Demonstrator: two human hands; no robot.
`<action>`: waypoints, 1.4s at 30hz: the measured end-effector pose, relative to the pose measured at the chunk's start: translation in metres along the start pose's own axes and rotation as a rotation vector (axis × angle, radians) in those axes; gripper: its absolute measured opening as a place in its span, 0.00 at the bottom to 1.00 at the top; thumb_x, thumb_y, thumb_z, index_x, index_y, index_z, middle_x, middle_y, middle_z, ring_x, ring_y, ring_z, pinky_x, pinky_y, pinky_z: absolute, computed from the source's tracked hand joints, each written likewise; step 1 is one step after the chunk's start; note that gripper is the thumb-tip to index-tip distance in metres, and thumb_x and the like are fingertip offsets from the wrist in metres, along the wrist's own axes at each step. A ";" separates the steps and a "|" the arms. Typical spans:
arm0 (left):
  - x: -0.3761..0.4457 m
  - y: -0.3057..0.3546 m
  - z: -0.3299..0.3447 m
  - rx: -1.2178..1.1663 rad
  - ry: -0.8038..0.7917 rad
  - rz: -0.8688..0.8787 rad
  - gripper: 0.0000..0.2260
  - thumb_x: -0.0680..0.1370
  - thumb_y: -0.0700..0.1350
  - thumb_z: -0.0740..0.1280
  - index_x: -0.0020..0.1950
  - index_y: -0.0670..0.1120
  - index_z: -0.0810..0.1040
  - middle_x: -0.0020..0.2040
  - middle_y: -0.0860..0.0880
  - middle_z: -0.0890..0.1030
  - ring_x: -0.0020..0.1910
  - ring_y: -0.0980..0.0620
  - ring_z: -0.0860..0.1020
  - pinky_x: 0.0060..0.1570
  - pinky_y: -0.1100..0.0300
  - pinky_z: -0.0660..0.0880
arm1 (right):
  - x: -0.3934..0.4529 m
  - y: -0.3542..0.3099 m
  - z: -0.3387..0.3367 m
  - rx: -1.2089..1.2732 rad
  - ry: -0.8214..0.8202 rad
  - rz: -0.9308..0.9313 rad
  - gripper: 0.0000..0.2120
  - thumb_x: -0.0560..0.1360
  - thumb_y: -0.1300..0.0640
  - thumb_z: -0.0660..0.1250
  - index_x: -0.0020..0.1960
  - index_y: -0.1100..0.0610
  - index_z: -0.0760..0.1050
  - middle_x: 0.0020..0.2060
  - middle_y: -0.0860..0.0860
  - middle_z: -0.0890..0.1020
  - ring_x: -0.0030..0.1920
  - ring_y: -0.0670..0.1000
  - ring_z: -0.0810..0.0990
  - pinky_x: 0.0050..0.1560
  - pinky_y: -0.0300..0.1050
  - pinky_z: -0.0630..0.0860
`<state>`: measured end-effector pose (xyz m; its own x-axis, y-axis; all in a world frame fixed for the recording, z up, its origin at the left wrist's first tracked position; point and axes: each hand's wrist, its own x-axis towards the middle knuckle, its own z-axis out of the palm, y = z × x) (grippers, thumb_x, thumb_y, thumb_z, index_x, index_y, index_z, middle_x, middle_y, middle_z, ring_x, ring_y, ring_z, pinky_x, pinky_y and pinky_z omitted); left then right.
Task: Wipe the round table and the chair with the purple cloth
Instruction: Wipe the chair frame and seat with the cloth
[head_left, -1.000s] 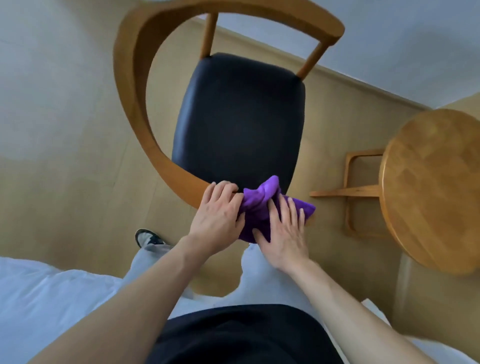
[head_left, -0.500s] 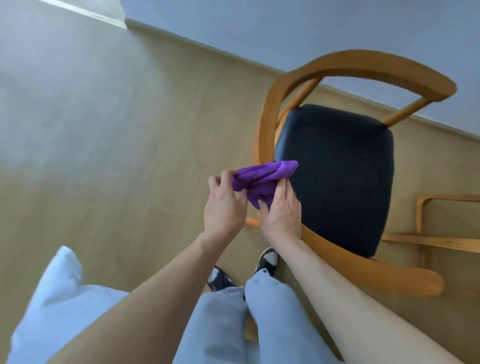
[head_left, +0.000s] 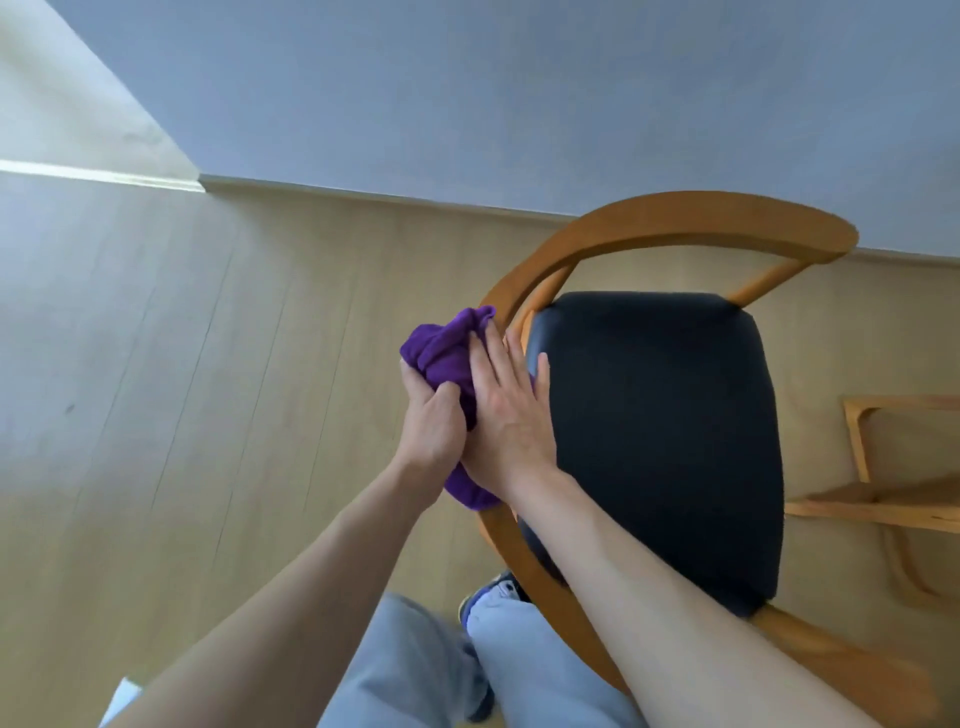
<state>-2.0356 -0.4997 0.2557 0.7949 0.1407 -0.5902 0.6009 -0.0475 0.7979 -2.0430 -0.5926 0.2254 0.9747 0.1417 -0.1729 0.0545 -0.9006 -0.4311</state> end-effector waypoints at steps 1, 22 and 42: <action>0.015 0.009 0.001 0.029 -0.005 0.005 0.26 0.80 0.38 0.56 0.77 0.53 0.58 0.62 0.48 0.77 0.58 0.52 0.78 0.64 0.50 0.75 | 0.015 0.001 -0.006 0.009 -0.019 0.024 0.40 0.82 0.46 0.62 0.84 0.54 0.42 0.83 0.50 0.42 0.82 0.53 0.35 0.80 0.61 0.38; 0.261 0.144 0.244 0.848 -0.623 0.250 0.30 0.82 0.48 0.54 0.82 0.51 0.46 0.73 0.40 0.68 0.70 0.36 0.68 0.71 0.39 0.64 | 0.219 0.205 -0.082 -0.036 0.236 0.700 0.38 0.80 0.41 0.63 0.83 0.51 0.50 0.83 0.48 0.51 0.82 0.56 0.39 0.79 0.64 0.36; 0.212 0.178 0.461 1.141 -1.090 0.891 0.19 0.79 0.46 0.64 0.67 0.48 0.63 0.58 0.44 0.69 0.60 0.37 0.71 0.60 0.41 0.73 | 0.133 0.356 -0.185 0.558 0.695 1.101 0.08 0.75 0.50 0.73 0.45 0.49 0.73 0.37 0.45 0.78 0.40 0.51 0.78 0.35 0.42 0.67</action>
<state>-1.7212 -0.9338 0.2165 0.2869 -0.9218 -0.2607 -0.6057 -0.3854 0.6961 -1.8541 -0.9699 0.2127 0.3774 -0.8913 -0.2512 -0.7244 -0.1152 -0.6797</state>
